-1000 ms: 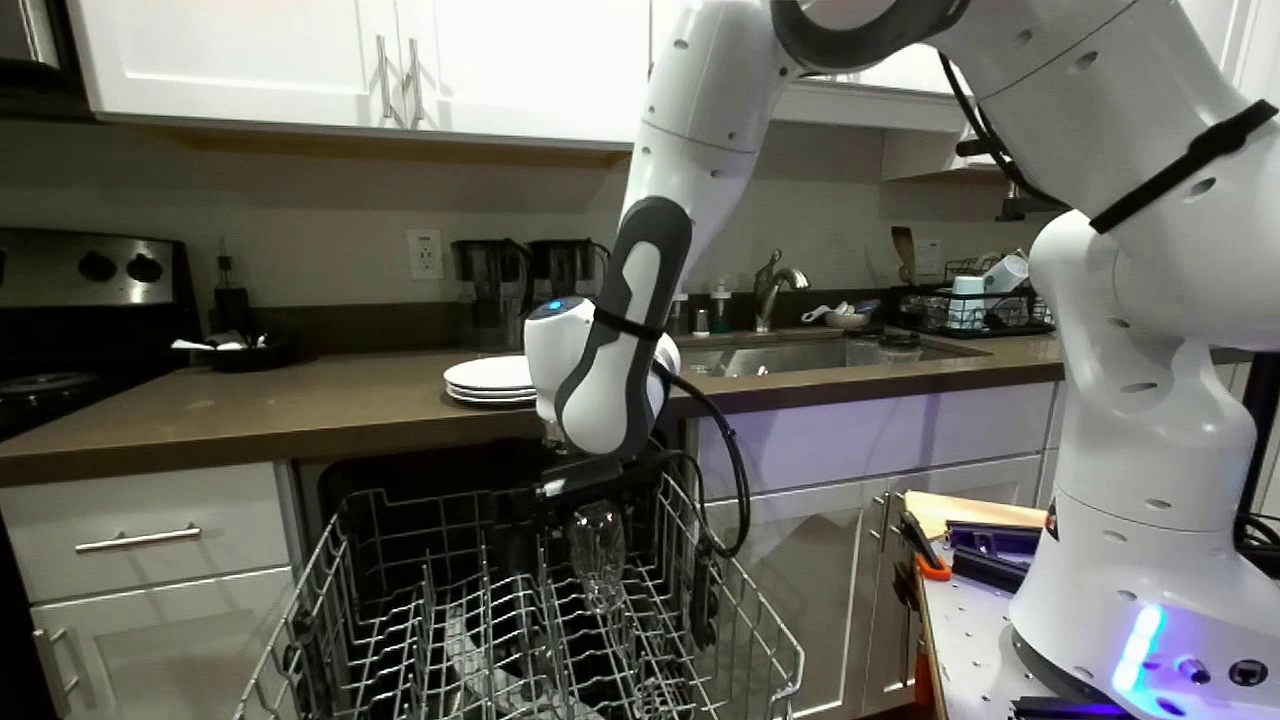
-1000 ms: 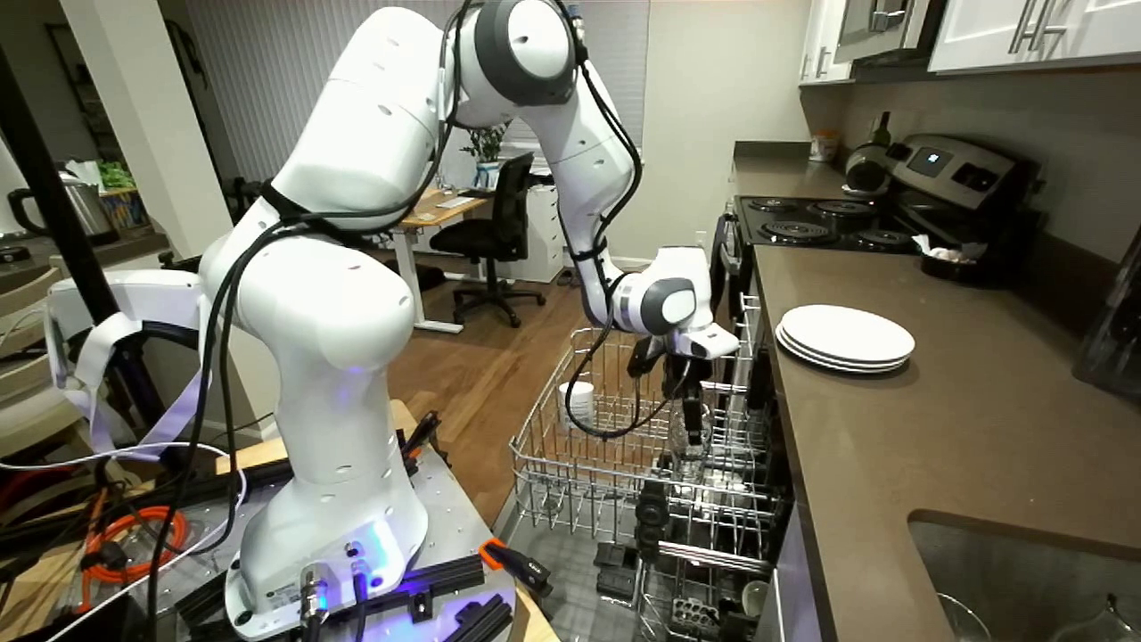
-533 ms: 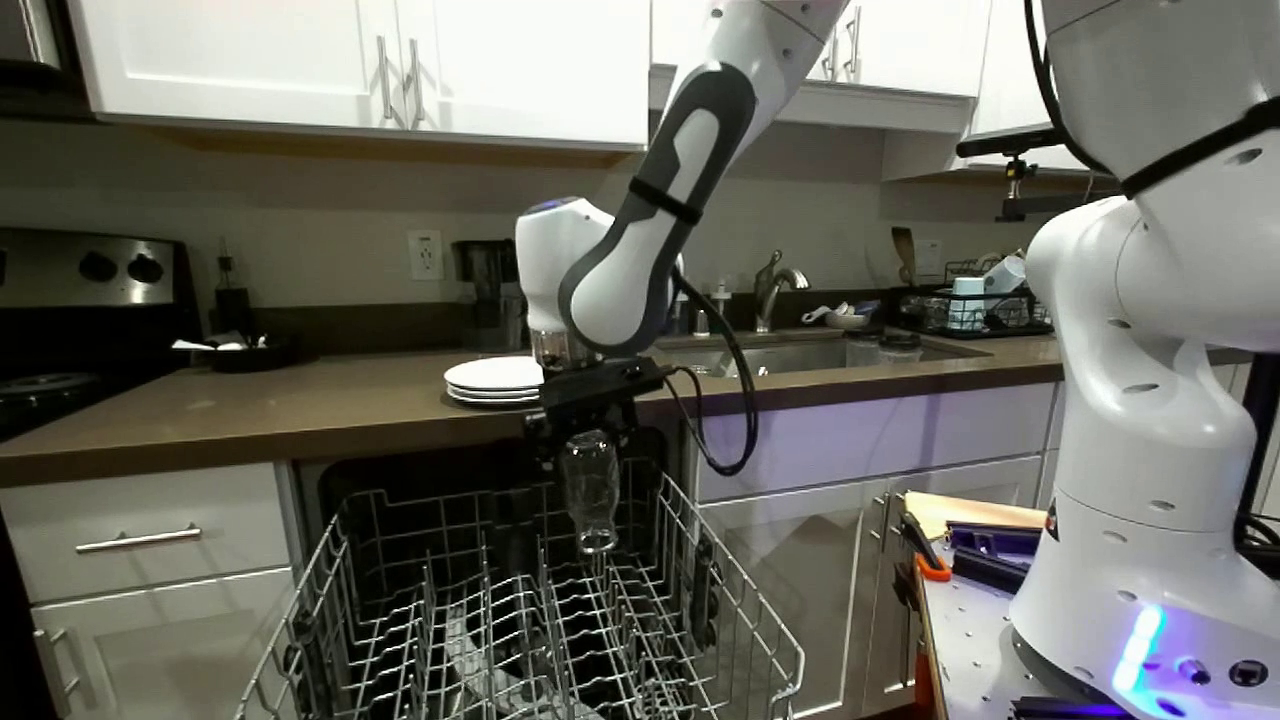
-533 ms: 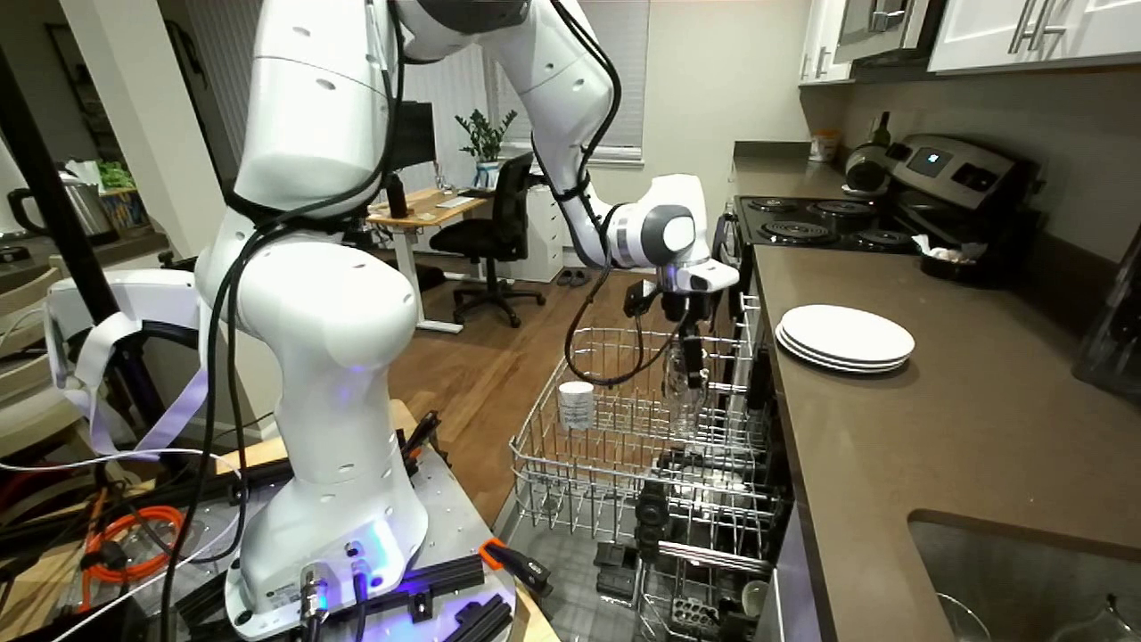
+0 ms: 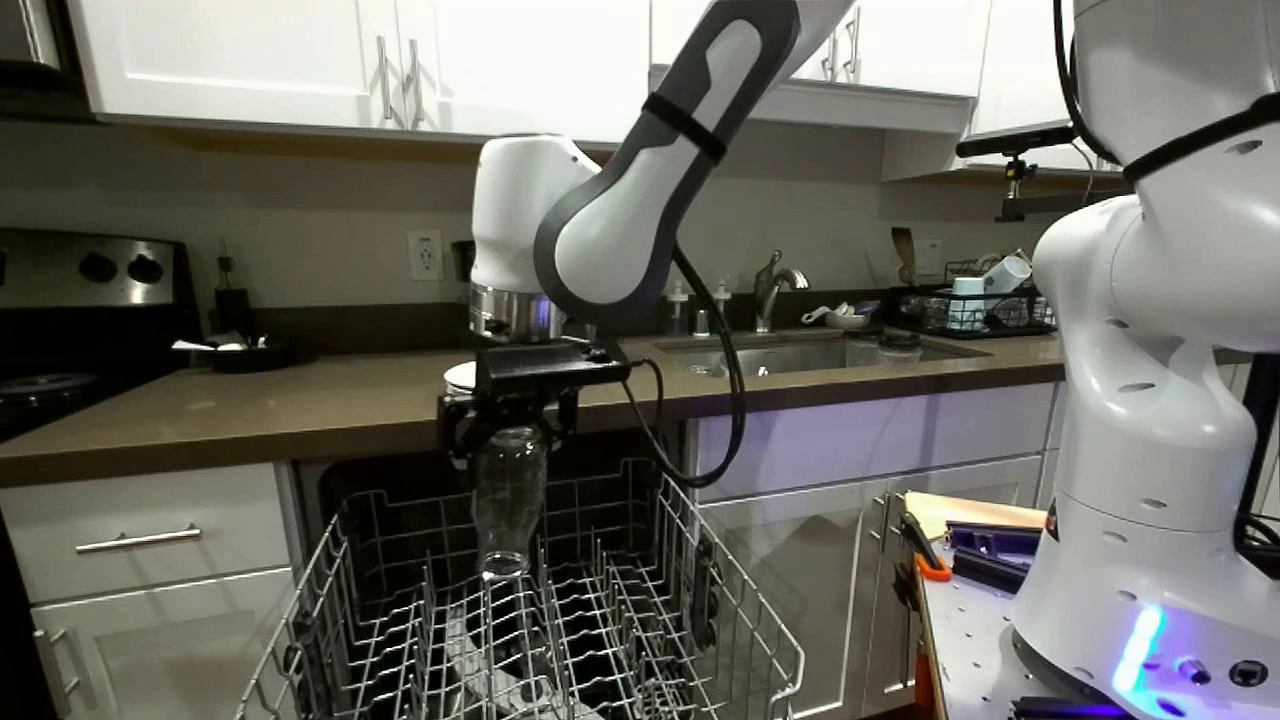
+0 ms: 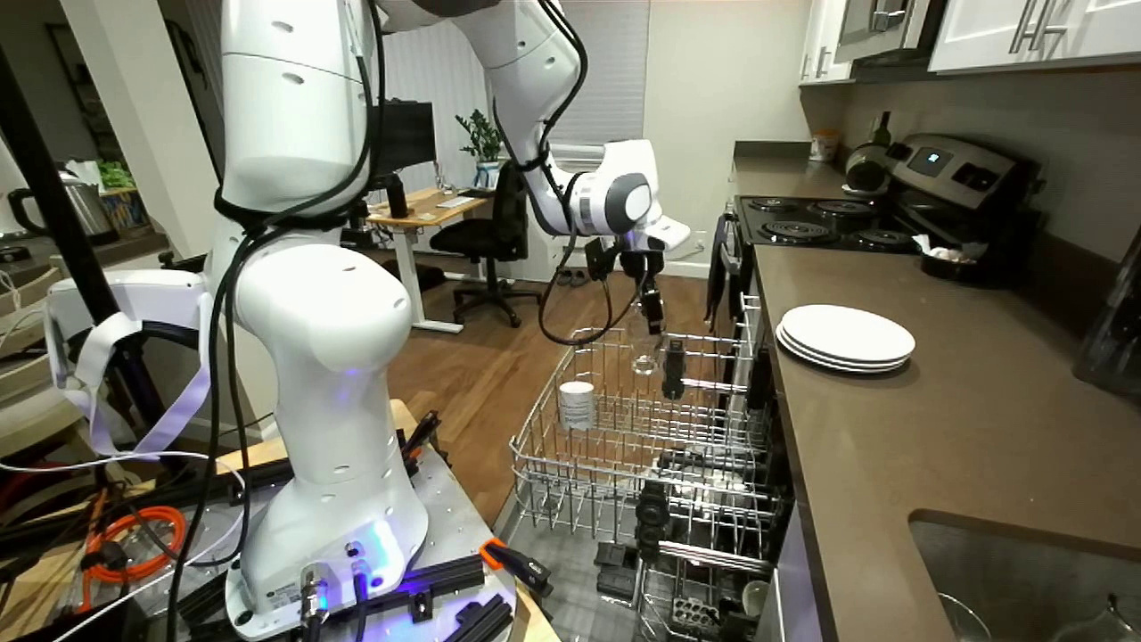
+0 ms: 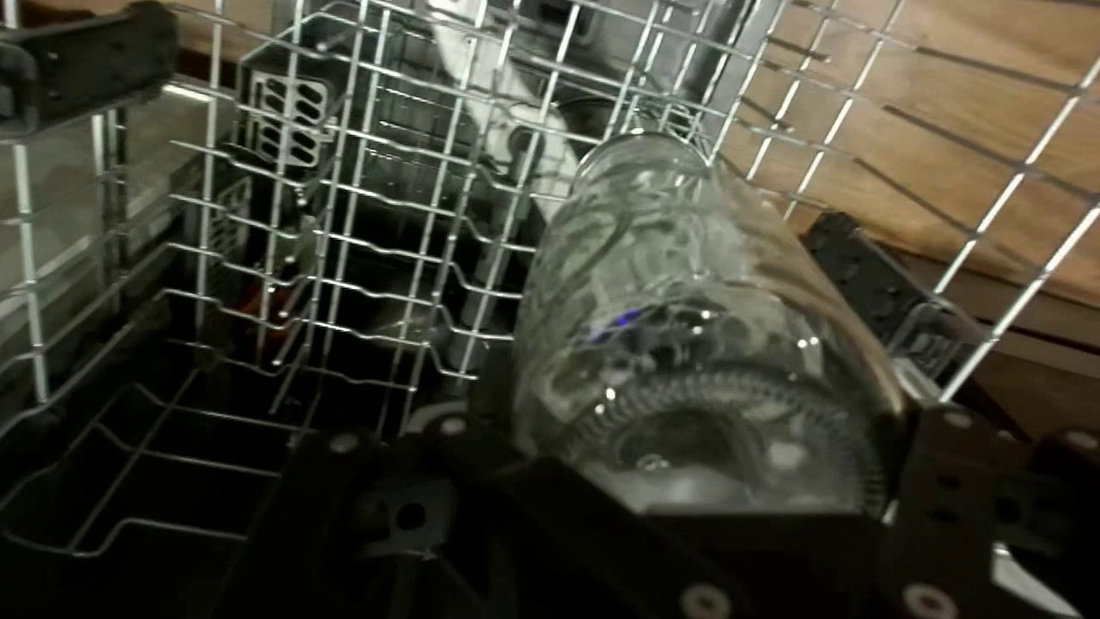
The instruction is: Move the glass jar inside the dishwasher to the left
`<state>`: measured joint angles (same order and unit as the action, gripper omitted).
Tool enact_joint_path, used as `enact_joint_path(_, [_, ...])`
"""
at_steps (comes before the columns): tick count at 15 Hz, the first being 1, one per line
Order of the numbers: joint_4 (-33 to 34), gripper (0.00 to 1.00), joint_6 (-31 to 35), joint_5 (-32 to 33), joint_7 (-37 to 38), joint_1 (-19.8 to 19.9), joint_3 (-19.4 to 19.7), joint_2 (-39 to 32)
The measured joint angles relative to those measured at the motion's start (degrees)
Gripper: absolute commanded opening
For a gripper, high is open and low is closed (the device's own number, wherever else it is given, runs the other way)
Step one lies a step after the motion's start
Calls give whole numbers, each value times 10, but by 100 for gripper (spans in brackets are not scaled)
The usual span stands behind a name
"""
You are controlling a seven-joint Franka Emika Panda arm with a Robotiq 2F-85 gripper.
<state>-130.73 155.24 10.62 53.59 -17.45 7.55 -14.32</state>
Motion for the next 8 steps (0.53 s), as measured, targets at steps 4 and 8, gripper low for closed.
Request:
enact_joint_path(4, [41,62,58,0,0,0,-33,-68])
enact_joint_path(8, [127,62,60,0,-3,-6,-35,-157])
